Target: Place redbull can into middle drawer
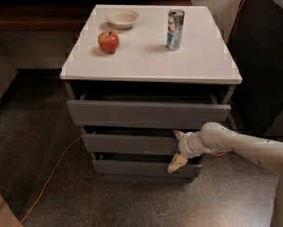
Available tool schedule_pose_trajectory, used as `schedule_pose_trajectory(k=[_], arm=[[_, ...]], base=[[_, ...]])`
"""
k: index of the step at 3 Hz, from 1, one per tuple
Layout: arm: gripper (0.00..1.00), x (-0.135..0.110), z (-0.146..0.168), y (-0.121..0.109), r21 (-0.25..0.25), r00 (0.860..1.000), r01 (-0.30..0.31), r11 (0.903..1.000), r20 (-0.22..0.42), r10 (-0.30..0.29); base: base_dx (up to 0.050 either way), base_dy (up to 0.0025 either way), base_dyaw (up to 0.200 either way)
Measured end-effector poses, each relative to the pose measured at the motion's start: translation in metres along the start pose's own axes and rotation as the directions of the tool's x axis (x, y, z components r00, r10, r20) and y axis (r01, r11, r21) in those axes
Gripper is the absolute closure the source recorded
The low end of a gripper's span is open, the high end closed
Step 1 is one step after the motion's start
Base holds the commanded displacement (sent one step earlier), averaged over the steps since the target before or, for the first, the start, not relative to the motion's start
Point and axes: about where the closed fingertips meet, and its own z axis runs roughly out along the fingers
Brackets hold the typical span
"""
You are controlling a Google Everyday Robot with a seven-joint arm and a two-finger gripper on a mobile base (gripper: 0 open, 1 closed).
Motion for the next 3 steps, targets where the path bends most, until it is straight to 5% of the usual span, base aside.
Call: schedule_pose_trajectory(k=[1,3], arm=[[0.02,0.008,0.024,-0.016,0.013,1.0,0.002,0.9999,-0.008,-0.002],[0.47,0.013,0.041,-0.022,0.01,0.999,-0.025,0.9996,-0.027,0.025]], base=[[0.0,0.0,0.0],[0.0,0.0,0.0]])
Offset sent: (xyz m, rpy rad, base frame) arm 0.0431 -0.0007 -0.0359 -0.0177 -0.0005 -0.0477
